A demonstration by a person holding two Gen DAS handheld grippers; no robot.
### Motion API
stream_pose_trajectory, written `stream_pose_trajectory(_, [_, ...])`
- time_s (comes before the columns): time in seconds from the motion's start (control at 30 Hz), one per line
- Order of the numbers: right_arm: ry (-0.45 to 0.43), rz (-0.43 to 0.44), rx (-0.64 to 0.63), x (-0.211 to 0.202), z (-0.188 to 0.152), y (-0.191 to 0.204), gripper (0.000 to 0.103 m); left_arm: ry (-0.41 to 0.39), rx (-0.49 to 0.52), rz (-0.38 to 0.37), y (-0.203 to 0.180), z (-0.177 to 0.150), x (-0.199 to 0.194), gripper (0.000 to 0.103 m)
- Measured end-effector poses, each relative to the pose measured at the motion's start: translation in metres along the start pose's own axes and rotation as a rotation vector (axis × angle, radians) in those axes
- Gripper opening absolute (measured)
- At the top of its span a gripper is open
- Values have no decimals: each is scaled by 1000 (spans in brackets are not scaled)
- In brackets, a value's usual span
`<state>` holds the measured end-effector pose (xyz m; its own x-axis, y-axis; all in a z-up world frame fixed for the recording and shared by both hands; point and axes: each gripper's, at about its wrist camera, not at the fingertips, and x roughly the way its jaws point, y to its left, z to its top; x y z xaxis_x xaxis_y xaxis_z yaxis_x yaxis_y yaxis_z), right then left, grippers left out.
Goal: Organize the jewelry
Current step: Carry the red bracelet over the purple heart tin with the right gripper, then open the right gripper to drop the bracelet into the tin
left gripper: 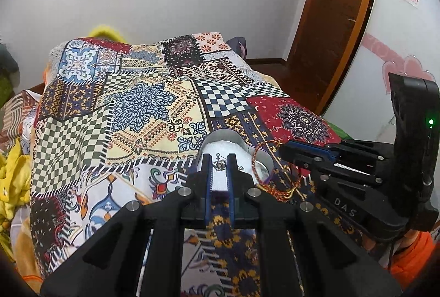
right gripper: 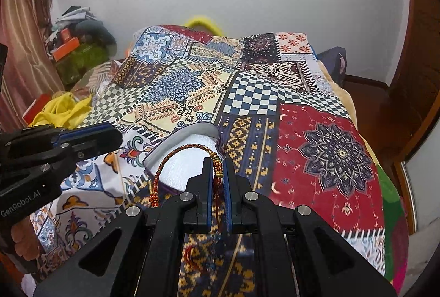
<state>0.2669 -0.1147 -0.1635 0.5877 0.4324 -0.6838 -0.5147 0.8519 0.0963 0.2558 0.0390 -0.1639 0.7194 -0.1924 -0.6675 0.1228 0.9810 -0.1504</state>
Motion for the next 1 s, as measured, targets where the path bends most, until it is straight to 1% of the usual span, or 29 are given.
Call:
stream_pose_trajectory(0.2, [25, -8, -18, 13, 7, 0, 6, 39, 24, -25, 0, 6, 21, 8])
stream_pose_trajectory(0.33, [43, -6, -30, 23, 14, 2, 6, 65, 35, -21, 2, 9, 36, 8])
stream_pose_trajectory(0.57, [76, -3, -43, 39, 20, 3, 6, 119, 11, -35, 13, 9, 57, 8])
stream_pose_trajectory(1.0, [115, 32, -55, 45, 25, 1, 7, 144, 19, -43, 16, 9, 67, 8])
